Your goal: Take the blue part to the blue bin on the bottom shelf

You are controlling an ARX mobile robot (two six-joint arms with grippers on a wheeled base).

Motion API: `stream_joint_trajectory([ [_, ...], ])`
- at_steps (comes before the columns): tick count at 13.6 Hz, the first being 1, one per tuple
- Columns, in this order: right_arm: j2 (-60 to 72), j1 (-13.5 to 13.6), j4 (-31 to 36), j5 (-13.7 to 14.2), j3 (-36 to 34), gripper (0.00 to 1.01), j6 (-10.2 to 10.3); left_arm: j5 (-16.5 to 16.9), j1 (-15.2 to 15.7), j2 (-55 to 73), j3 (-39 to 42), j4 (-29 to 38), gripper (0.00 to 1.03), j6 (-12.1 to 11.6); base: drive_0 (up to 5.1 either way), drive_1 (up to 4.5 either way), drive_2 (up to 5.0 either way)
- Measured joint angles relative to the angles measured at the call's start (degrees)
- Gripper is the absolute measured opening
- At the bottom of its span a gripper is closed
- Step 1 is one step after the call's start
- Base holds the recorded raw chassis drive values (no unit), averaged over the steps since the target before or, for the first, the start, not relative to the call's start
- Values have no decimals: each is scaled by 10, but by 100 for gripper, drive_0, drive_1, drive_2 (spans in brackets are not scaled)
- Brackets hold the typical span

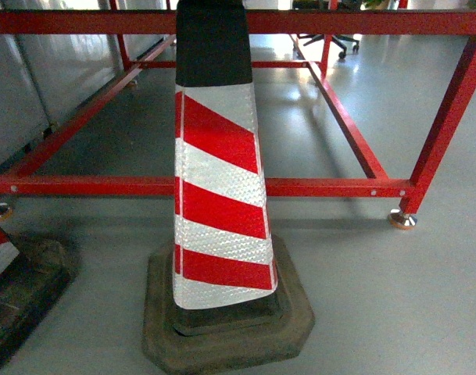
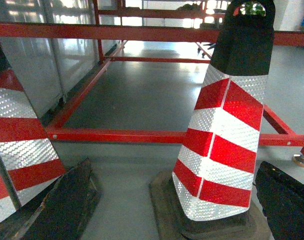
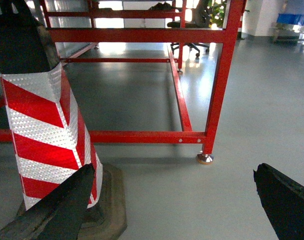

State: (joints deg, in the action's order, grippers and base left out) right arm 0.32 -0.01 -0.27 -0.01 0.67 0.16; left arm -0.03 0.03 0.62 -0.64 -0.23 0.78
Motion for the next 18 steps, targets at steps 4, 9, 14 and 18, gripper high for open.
stream_joint_trajectory([
  [4, 0, 0, 0, 0, 0, 98, 0, 0, 0, 0, 0, 0, 98, 0, 0, 0, 0],
  [9, 0, 0, 0, 0, 0, 98, 0, 0, 0, 0, 0, 0, 98, 0, 0, 0, 0],
  [14, 0, 0, 0, 0, 0, 98, 0, 0, 0, 0, 0, 0, 98, 0, 0, 0, 0],
  [18, 0, 0, 0, 0, 0, 98, 0, 0, 0, 0, 0, 0, 98, 0, 0, 0, 0],
])
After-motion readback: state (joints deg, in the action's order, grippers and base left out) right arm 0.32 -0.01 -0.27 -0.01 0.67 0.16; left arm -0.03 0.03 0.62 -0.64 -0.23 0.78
